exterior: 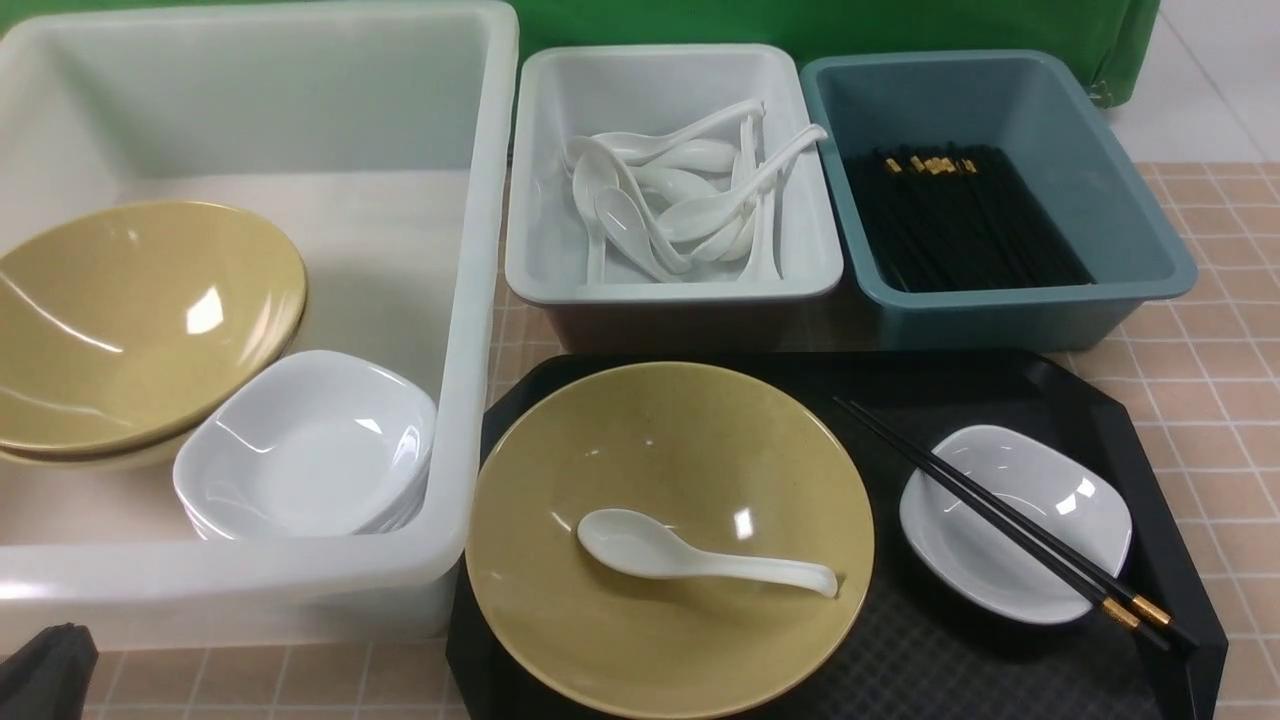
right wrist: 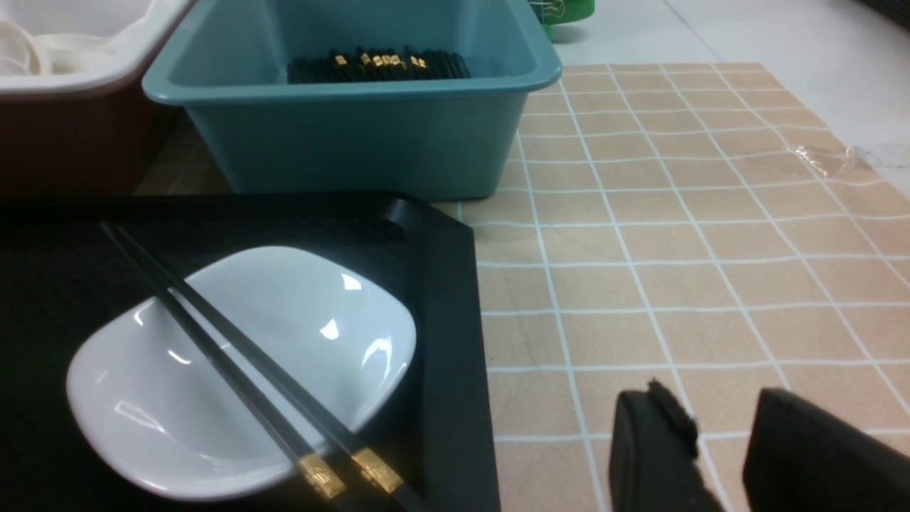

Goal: On brown table put chopsticks spoon bowls plates into blue grey white boxes.
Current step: 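Move the grippers toward the tableware on the black tray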

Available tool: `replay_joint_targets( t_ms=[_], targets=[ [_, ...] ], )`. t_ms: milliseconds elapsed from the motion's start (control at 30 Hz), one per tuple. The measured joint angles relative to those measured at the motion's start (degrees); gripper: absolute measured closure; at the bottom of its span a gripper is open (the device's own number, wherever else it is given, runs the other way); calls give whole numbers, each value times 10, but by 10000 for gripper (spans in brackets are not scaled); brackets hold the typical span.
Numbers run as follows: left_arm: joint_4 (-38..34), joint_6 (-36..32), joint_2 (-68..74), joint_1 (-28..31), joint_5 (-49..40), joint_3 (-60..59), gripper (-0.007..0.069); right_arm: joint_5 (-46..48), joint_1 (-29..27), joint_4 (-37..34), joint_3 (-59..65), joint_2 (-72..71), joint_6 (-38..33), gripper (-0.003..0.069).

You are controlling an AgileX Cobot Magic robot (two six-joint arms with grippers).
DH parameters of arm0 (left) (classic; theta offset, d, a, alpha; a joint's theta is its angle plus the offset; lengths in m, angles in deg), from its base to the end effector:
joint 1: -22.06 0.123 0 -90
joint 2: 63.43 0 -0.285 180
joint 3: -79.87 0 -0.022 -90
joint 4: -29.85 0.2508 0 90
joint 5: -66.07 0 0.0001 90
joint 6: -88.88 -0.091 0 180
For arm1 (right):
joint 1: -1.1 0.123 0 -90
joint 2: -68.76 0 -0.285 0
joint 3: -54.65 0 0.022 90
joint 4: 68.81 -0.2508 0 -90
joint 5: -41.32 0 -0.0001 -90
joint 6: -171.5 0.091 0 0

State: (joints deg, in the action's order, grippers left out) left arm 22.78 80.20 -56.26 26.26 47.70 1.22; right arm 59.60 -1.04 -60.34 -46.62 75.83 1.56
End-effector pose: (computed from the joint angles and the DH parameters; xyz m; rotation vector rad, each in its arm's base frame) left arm 0.0541 0.0004 0.1766 -0.0079 1.8162 0.0411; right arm 0.0537 -0.0062 0.1765 0.0984 1.8106 -0.0435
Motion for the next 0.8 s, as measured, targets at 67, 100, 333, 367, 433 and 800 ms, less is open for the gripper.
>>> replay_joint_targets(
  t_ms=[67, 100, 333, 367, 433, 800],
  targets=[
    [0, 0, 0, 0, 0, 0, 635, -1, 0, 0, 0, 0, 0, 417],
    [0, 0, 0, 0, 0, 0, 635, -1, 0, 0, 0, 0, 0, 417],
    [12, 23, 0, 0, 17, 0, 635, -2, 0, 0, 0, 0, 0, 417],
    [-3, 39, 0, 0, 21, 0, 635, -2, 0, 0, 0, 0, 0, 417],
    [-58, 72, 0, 0, 30, 0, 635, -2, 0, 0, 0, 0, 0, 417],
    [-386, 221, 0, 0, 43, 0, 635, -2, 0, -1, 0, 0, 8, 417]
  ],
)
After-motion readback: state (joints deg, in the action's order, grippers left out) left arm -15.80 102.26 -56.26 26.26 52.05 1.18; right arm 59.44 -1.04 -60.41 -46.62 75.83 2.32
